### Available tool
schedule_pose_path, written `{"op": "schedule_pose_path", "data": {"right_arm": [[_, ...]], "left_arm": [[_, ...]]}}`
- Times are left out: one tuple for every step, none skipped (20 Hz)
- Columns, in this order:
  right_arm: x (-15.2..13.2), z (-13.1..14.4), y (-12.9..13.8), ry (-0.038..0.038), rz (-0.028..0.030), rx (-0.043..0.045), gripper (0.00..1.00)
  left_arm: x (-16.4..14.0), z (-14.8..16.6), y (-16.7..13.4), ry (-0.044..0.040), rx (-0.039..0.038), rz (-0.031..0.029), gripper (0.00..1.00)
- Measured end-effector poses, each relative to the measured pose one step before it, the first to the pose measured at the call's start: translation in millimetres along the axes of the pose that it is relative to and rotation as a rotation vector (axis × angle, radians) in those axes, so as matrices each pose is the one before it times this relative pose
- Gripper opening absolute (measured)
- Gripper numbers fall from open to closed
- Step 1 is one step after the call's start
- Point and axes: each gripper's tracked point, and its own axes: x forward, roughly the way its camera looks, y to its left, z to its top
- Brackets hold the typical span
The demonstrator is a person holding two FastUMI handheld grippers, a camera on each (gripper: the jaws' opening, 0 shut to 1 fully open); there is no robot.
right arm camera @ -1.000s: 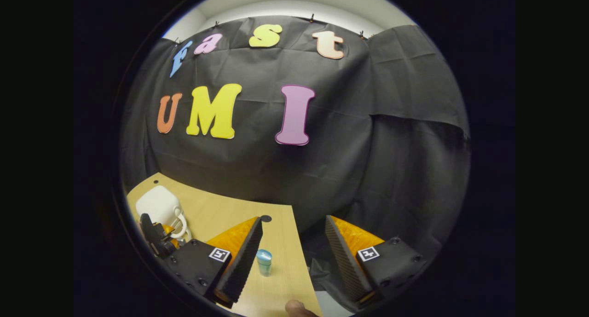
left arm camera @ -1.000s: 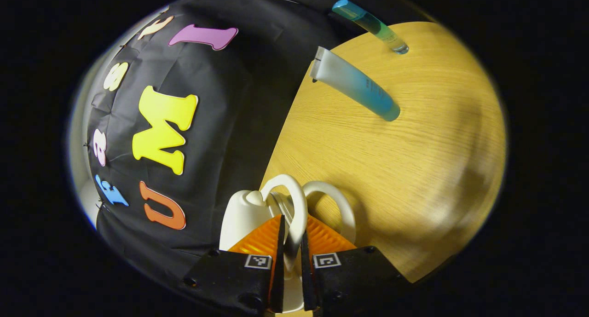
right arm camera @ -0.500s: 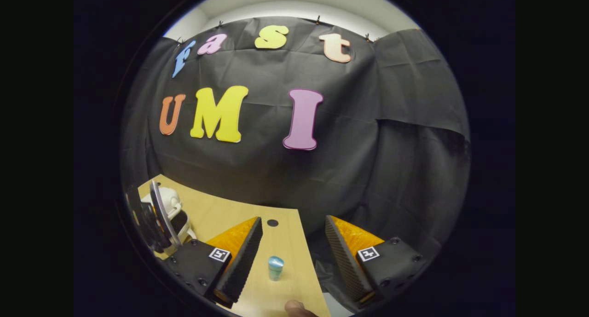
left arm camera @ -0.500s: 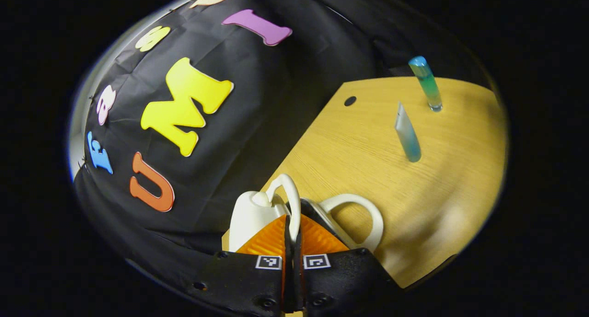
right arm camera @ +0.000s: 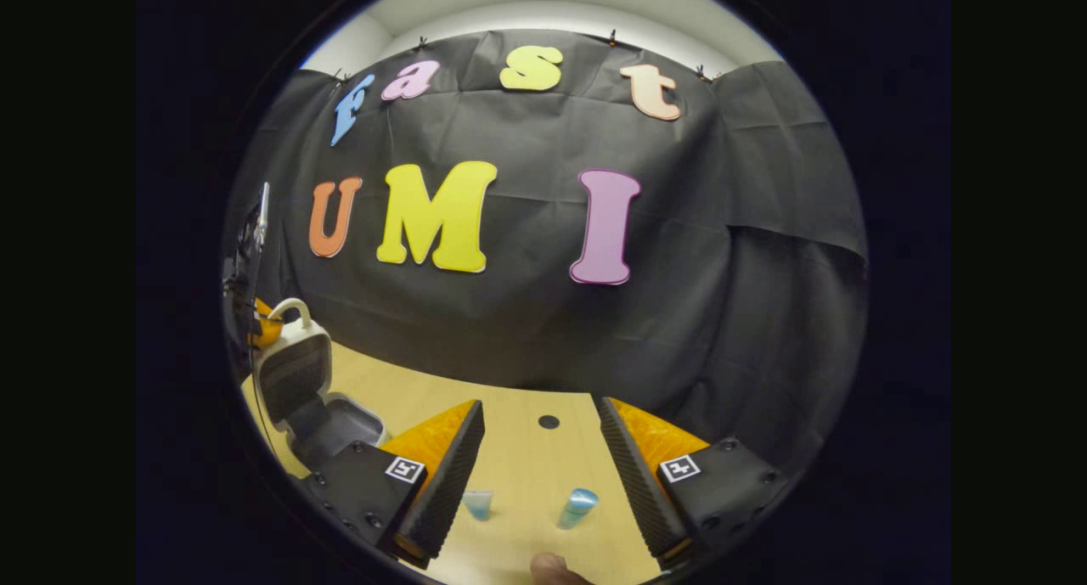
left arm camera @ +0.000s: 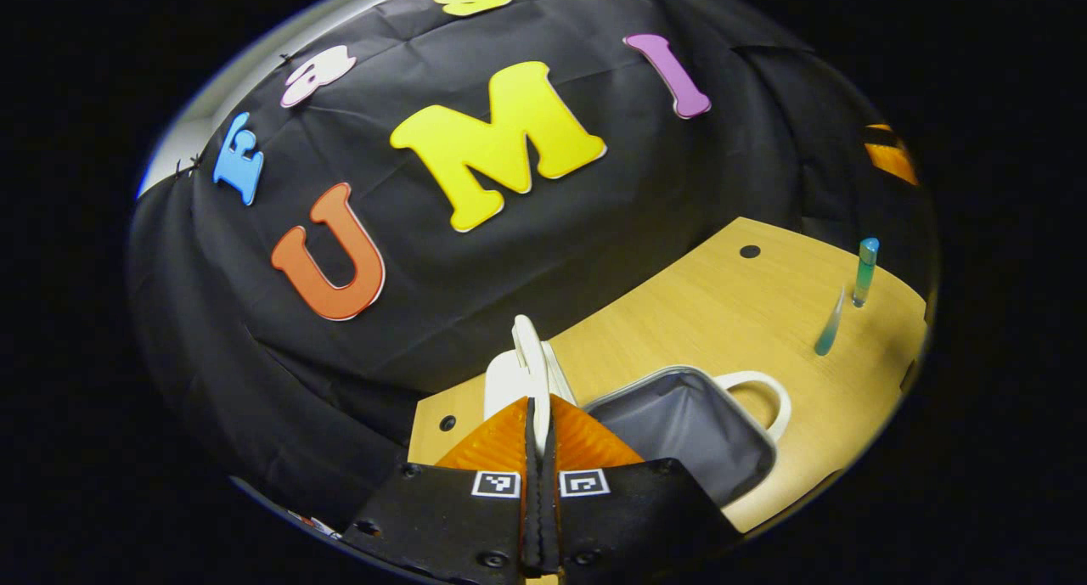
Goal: First open the suitcase, pack the skin care products into it, and then close the suitcase.
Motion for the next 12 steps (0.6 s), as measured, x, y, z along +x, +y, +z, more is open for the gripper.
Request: {"op": "schedule_pose_path", "data": {"right_arm": [[1.34,0.67,7.50,0.00301,0.00050,0.00381,0.82],[1.19,0.75,5.91,0.00391,-0.00302,0.00239,0.82],[0.48,-0.55,3.97,0.00395,-0.00444,0.00082,0.83],[0.31,-0.73,2.74,0.00431,-0.00930,-0.00070,0.82],[0.75,-2.78,2.52,0.00959,-0.00874,-0.00233,0.81],[0.93,-3.28,3.73,0.01389,-0.00522,-0.00341,0.82],[0.44,-5.34,2.77,0.01636,-0.00624,-0.00573,0.82],[-0.38,-3.66,2.46,0.01519,-0.00481,-0.00625,0.81],[-1.28,-2.92,0.74,0.01154,-0.00699,-0.00497,0.81],[0.15,-1.19,0.53,0.00955,-0.00869,-0.00553,0.82],[0.42,-1.61,0.66,0.00830,-0.00750,-0.00618,0.82],[-0.35,-1.02,-0.05,0.00674,-0.00919,-0.00702,0.81]], "left_arm": [[4.16,-10.81,18.75,0.00729,-0.01424,0.00721,0.03],[3.75,-14.14,20.40,0.01199,-0.01123,0.00458,0.02],[4.87,-14.07,21.26,0.01625,-0.02873,0.00329,0.03],[3.97,-15.92,15.99,0.02104,-0.04431,0.00238,0.03],[4.76,-14.61,14.26,0.01369,-0.05172,0.00063,0.03],[9.00,-14.37,15.10,0.01233,-0.05253,-0.00138,0.03],[7.77,-16.97,14.22,0.01769,-0.04699,0.00263,0.02],[13.05,-17.33,13.51,0.02011,-0.05326,-0.00506,0.03],[9.82,-15.74,10.53,0.02168,-0.05361,-0.00222,0.03],[7.90,-17.65,11.62,0.02213,-0.06073,-0.00841,0.03],[4.98,-16.77,8.71,0.02430,-0.06037,-0.00212,0.03],[8.58,-17.82,9.23,0.02887,-0.06167,-0.00069,0.03]]}}
